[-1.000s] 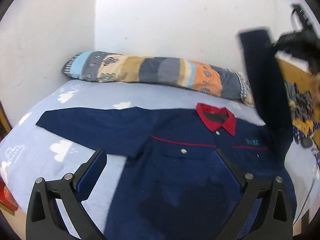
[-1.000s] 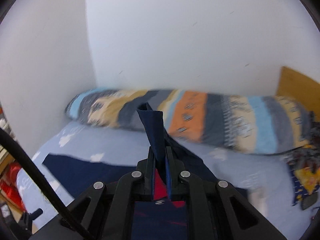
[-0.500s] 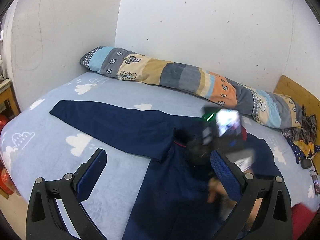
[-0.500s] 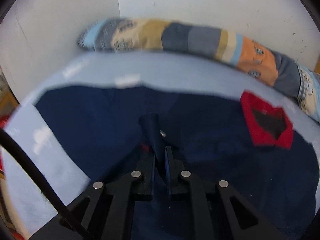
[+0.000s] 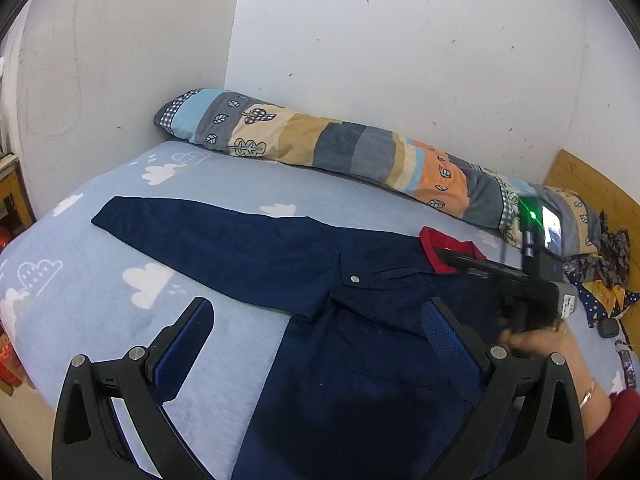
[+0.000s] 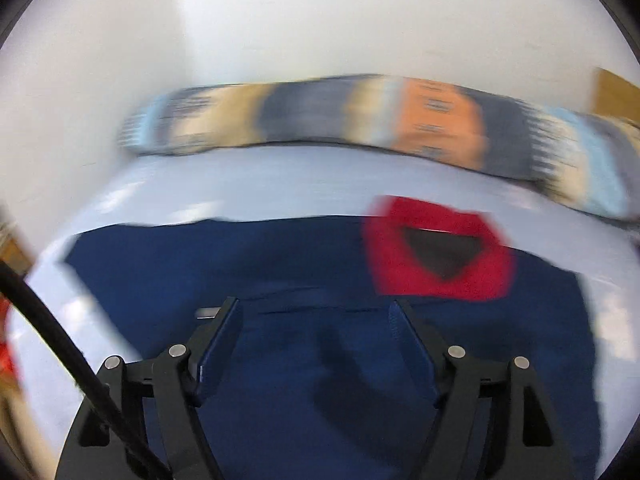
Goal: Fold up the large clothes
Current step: 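Carry the held sleeve across the jacket body with the right gripper and release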
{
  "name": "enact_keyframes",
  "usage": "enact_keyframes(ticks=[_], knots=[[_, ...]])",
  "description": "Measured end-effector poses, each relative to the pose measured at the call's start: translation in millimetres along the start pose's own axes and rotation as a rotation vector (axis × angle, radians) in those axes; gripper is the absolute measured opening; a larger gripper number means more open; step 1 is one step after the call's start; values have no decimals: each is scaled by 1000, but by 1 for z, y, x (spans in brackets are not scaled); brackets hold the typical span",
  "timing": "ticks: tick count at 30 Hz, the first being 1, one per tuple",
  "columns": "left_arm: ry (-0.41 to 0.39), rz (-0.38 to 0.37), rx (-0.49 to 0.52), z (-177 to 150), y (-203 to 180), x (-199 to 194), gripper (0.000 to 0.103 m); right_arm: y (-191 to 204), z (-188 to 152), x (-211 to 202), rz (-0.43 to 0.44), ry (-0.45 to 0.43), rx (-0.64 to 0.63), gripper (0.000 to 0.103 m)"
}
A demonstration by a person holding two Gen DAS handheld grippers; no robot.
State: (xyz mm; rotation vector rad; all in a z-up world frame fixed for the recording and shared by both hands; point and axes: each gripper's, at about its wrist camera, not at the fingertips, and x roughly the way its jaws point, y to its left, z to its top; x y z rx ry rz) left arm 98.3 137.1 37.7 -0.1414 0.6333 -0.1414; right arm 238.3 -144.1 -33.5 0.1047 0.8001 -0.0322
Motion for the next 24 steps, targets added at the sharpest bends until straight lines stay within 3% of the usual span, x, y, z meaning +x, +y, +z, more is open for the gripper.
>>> enact_keyframes(ticks=[3, 6, 10, 12, 15, 18, 22, 24], knots=[[9, 4, 1, 0, -3, 5, 103, -55, -14, 32, -106, 109, 98, 80], [20, 12, 6, -1, -4, 10, 103, -85, -41, 65, -120, 254, 127, 80], [30, 28, 6, -1, -1, 15, 103, -85, -42, 56, -87, 259, 128, 78], [44, 27, -16, -1, 3, 18, 103, -81, -35, 28, -47, 177, 138, 78], [59, 8, -50, -2, 9, 21, 103, -78, -34, 2, -70, 124, 119, 81], [66, 18, -55, -3, 11, 24, 103, -68, -52, -5, -83, 151, 72, 81], [86, 26, -43, -5, 8, 29, 103, -62, -84, 11, -112, 254, 12, 81], [95, 28, -36, -7, 6, 32, 103, -60, -96, 11, -119, 254, -1, 82]])
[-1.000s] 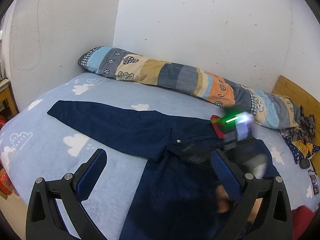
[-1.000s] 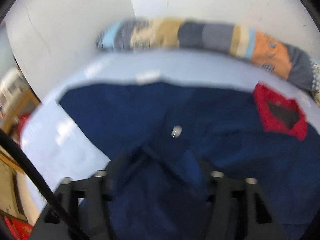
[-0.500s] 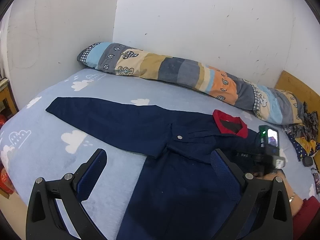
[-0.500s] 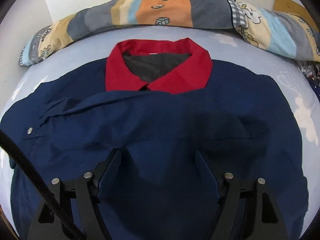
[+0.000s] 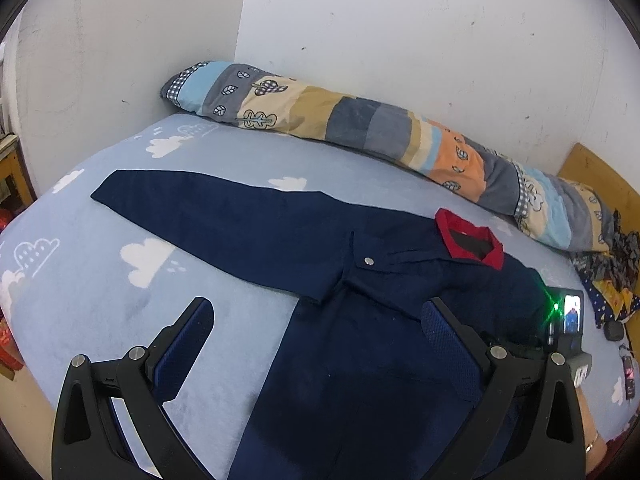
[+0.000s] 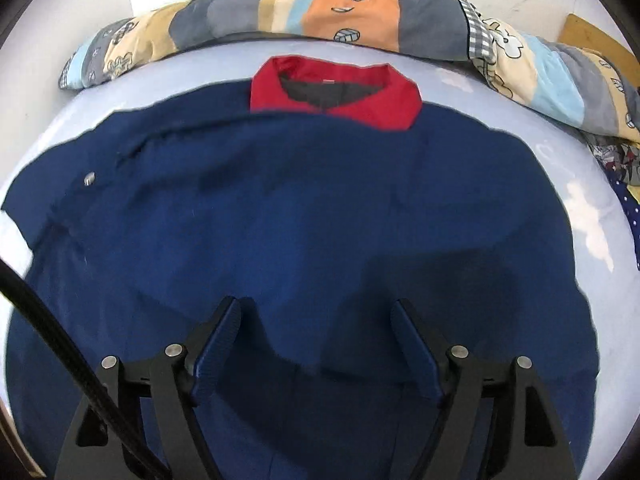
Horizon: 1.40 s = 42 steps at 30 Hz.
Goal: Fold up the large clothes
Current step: 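Carry the held sleeve across the jacket body with the right gripper and release, then move the left gripper to the other sleeve cuff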
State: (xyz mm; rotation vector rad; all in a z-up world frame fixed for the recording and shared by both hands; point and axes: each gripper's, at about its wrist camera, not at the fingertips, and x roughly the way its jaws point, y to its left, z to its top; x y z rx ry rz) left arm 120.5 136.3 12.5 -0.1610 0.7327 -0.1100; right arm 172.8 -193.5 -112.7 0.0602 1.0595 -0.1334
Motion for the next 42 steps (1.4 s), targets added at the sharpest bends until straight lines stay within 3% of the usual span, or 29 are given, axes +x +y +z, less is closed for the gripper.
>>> enact_keyframes(ticks=[3, 6, 11, 17, 21, 26, 31, 33, 37, 42], knots=[[1, 6, 10, -1, -3, 3, 103, 3, -3, -16, 10, 0, -7, 82], [-2, 19, 28, -2, -7, 5, 103, 10, -7, -55, 37, -56, -41, 82], [44, 8, 67, -12, -26, 21, 103, 19, -35, -109, 37, -87, -77, 84], [122, -33, 167, -32, -78, 57, 103, 12, -55, -128, 25, -84, -68, 84], [167, -19, 211, -46, -104, 80, 103, -9, -57, -122, 24, -62, -18, 84], [166, -67, 207, -32, -100, 85, 103, -26, -58, -131, 39, -81, 19, 84], [213, -77, -16, 12, -31, 102, 103, -26, -51, -144, 75, -126, 20, 84], [214, -60, -147, 33, 18, 108, 103, -22, -48, -145, 101, -126, 21, 84], [201, -17, -296, 61, 101, 117, 103, -13, -44, -148, 119, -136, -14, 84], [174, -6, -554, 81, 238, 134, 100, -8, -43, -150, 165, -135, -15, 84]])
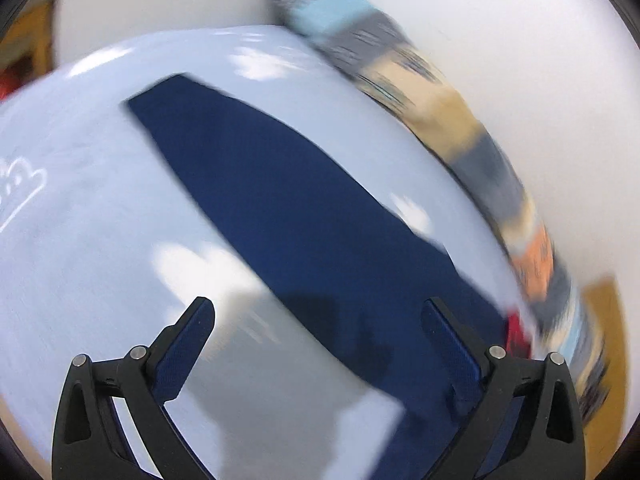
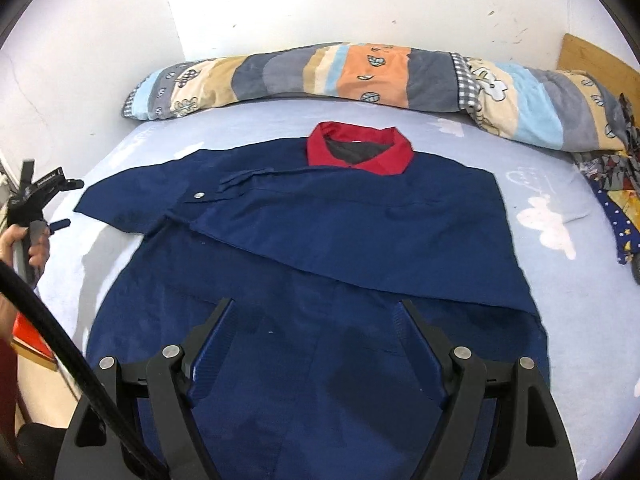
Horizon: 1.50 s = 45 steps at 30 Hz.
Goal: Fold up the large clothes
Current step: 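Move the left gripper to the other sleeve cuff, then grasp the sleeve cuff with the left gripper and lift it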
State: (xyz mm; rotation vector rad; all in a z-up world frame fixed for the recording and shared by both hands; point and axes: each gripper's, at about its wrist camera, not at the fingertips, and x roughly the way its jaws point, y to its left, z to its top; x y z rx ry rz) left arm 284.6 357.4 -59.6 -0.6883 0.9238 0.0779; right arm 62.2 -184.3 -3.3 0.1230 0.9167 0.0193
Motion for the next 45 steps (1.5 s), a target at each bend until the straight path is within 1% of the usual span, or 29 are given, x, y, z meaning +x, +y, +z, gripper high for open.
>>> enact_keyframes(ticks=[1, 3, 4, 5, 8, 10, 11, 13, 14, 16, 18, 20, 22, 25, 29, 30, 31, 32, 33, 34, 36, 38, 39, 41, 42, 44, 45], knots=[[-5, -17, -49, 13, 17, 1, 98, 1, 0, 1, 1, 1, 1, 84], [-3, -87, -199, 41, 65, 8, 84, 2, -1, 6, 6, 13, -2, 84], [-9, -117, -267, 53, 86, 12, 83, 3, -1, 9, 6, 19, -2, 84], [-24, -140, -304, 63, 101, 14, 83, 3, -1, 11, 4, 23, -3, 84], [-65, -196, -381, 83, 129, 24, 82, 5, 0, 18, 2, 37, -3, 84], [-83, -247, -410, 93, 139, 33, 72, 6, 0, 22, 6, 40, 1, 84], [-83, -262, -417, 98, 141, 40, 65, 6, 0, 23, 8, 41, 0, 84], [-80, -281, -415, 104, 143, 55, 56, 7, 0, 26, 5, 44, -4, 84], [-79, -281, -418, 104, 145, 60, 50, 7, -1, 28, 7, 48, -5, 84], [-82, -296, -445, 107, 149, 76, 49, 7, -2, 31, 10, 58, -6, 84], [-84, -257, -478, 102, 153, 83, 45, 6, -2, 34, 13, 65, 0, 84], [-126, -264, -513, 92, 159, 76, 45, 6, -1, 37, 21, 75, -2, 84], [-130, -225, -490, 88, 158, 74, 45, 7, 0, 38, 18, 74, -5, 84], [-106, -226, -495, 90, 162, 87, 46, 9, -1, 38, 34, 76, -8, 84], [-159, -242, -522, 104, 160, 98, 45, 11, -5, 40, 27, 71, -18, 84], [-170, -254, -524, 111, 157, 102, 40, 11, -6, 41, 22, 75, -18, 84], [-176, -265, -522, 113, 157, 103, 27, 11, -5, 42, 26, 81, -20, 84], [-169, -269, -513, 117, 154, 107, 3, 12, -5, 44, 33, 85, -22, 84], [-166, -267, -508, 117, 150, 109, 3, 13, -5, 44, 31, 83, -24, 84], [-184, -273, -495, 116, 146, 106, 3, 13, -5, 44, 27, 82, -26, 84], [-219, -290, -436, 115, 133, 97, 3, 14, -3, 43, 26, 75, -26, 84], [-239, -254, -348, 113, 112, 80, 3, 12, -1, 40, 22, 63, -14, 84], [-240, -262, -321, 112, 105, 74, 3, 9, -1, 39, 23, 59, -3, 84], [-242, -248, -241, 111, 82, 58, 3, 2, 1, 34, 25, 49, 22, 84], [-244, -256, -187, 110, 63, 46, 3, -3, 3, 30, 21, 39, 41, 84], [-233, -265, -131, 108, 35, 33, 3, -12, 7, 22, 13, 15, 69, 84], [-227, -284, -95, 107, 16, 24, 3, -19, 10, 17, 5, 0, 88, 84]])
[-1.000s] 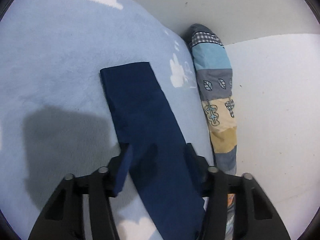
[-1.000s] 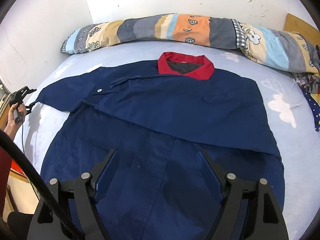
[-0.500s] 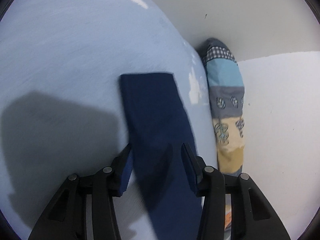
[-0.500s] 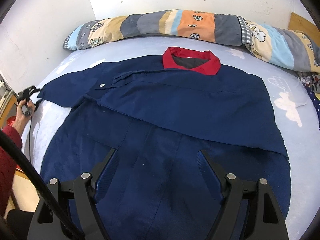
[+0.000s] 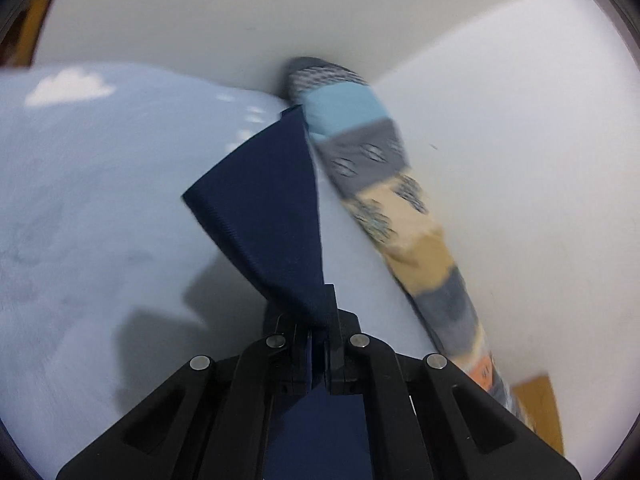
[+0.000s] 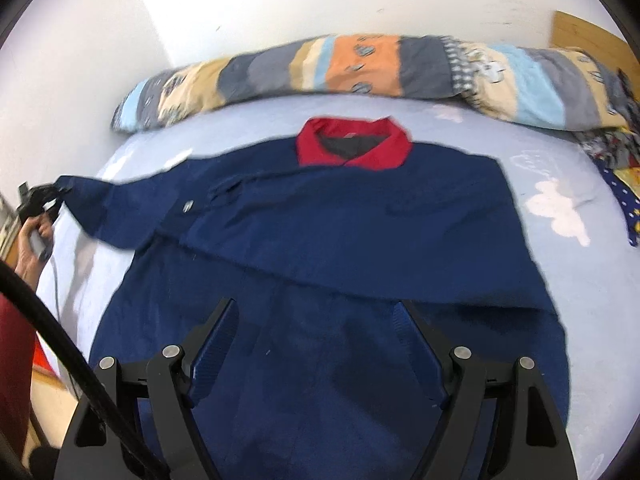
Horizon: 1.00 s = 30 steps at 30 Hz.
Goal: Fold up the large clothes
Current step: 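Grasp the sleeve cuff with the left gripper and lift it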
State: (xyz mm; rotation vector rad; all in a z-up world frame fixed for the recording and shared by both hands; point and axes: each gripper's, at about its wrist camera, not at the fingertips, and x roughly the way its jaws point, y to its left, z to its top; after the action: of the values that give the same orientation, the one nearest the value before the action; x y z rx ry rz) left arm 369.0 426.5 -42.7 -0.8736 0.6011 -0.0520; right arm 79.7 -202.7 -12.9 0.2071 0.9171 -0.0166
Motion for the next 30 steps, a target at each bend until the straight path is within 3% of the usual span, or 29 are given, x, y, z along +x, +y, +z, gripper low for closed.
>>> enact_keyframes(ticks=[7, 12, 17, 27, 30], knots=[[102, -124, 173, -43, -139, -10, 3, -37, 18, -29, -58, -88, 91, 84], [206, -196, 323, -112, -247, 0, 3, -71, 27, -53, -111, -153, 166, 84], [332, -285, 451, -207, -335, 4, 3, -102, 30, -78, -188, -225, 221, 84], [565, -390, 548, -395, -432, 37, 3, -168, 24, -119, -264, -323, 380, 84], [587, -360, 595, -455, -446, 49, 3, -181, 22, -129, -271, -342, 408, 84]])
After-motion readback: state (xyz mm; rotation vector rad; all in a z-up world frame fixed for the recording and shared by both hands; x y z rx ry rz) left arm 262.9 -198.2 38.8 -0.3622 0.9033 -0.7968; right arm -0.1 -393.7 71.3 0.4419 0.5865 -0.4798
